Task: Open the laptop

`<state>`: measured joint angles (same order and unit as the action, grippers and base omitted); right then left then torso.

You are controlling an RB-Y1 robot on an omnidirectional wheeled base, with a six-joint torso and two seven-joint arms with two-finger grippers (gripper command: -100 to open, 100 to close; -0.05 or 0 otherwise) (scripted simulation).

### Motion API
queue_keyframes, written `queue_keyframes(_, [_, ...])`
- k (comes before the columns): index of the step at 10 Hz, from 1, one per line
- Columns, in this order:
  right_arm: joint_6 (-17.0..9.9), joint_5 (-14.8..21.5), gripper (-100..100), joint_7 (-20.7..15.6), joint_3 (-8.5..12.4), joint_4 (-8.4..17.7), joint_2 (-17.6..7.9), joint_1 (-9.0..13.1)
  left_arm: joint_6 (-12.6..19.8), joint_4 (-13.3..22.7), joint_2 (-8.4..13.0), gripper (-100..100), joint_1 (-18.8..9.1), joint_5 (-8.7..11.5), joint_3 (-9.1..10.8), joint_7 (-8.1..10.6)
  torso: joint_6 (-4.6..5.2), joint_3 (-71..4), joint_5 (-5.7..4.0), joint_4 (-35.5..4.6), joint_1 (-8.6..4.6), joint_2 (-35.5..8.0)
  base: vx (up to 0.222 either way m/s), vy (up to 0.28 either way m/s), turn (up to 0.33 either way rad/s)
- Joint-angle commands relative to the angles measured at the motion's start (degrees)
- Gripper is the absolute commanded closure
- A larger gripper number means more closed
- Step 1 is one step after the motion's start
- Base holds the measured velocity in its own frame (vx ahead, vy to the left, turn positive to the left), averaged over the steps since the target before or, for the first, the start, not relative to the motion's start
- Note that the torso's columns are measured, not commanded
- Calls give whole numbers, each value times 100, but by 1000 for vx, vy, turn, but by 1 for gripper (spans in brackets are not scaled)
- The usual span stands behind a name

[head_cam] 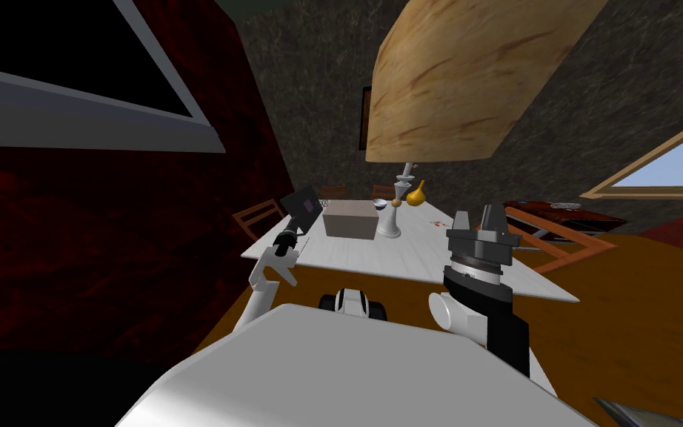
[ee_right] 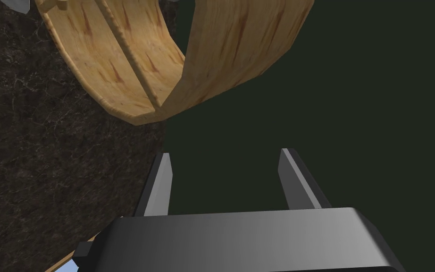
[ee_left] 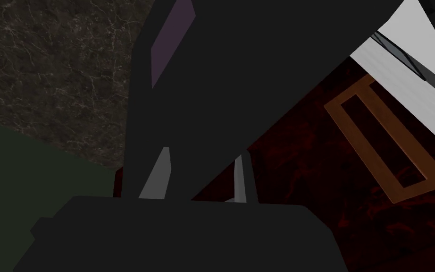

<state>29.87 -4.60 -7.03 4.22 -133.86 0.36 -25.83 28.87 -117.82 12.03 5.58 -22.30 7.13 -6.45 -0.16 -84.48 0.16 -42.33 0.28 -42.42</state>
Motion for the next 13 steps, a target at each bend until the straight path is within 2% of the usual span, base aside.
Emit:
queue_keyframes(1, [0, 0, 0, 0, 0, 0, 0, 0, 406, -222, -133, 100, -12, 248, -24, 201, 3, -2, -5, -1, -9, 2, 1, 101, -3])
queue_keyframes(5, [0, 0, 0, 0, 0, 0, 0, 0, 966, -563, -338, 100, -36, 596, -87, 461, 13, -16, 3, 26, -16, 28, 0, 89, -6])
queue_keyframes(6, [0, 0, 0, 0, 0, 0, 0, 0, 843, -549, -278, 100, -42, 553, -65, 407, 15, -19, 0, 24, -17, 31, -6, 35, -4])
queue_keyframes(7, [0, 0, 0, 0, -1, 0, 1, 0, 995, -488, -425, 100, -128, 731, -51, 571, 16, -20, -7, 20, -29, 33, -10, 66, 54])
queue_keyframes(9, [0, 0, 0, 0, 0, 0, 0, 0, 1114, -412, -572, 100, -207, 897, -36, 721, 16, -22, 1, 20, -4, 36, 2, 99, 22])
queue_keyframes(10, [0, 0, 0, 0, 0, 0, 0, 0, 1233, -335, -719, 100, -286, 1064, -22, 871, 12, -26, 5, 25, 1, 42, -16, 108, 36])
queue_keyframes(12, [0, 0, 0, 0, 0, 0, 0, 0, 1352, -259, -865, 100, -366, 1230, -7, 1021, -4, -22, 11, 28, 16, 37, 1, 99, 33])
queue_keyframes(13, [0, 0, 0, 0, 0, 0, 0, 0, 1471, -182, -1012, 100, -445, 1396, 7, 1172, 0, -23, 8, 28, 10, 39, 22, 99, 49])
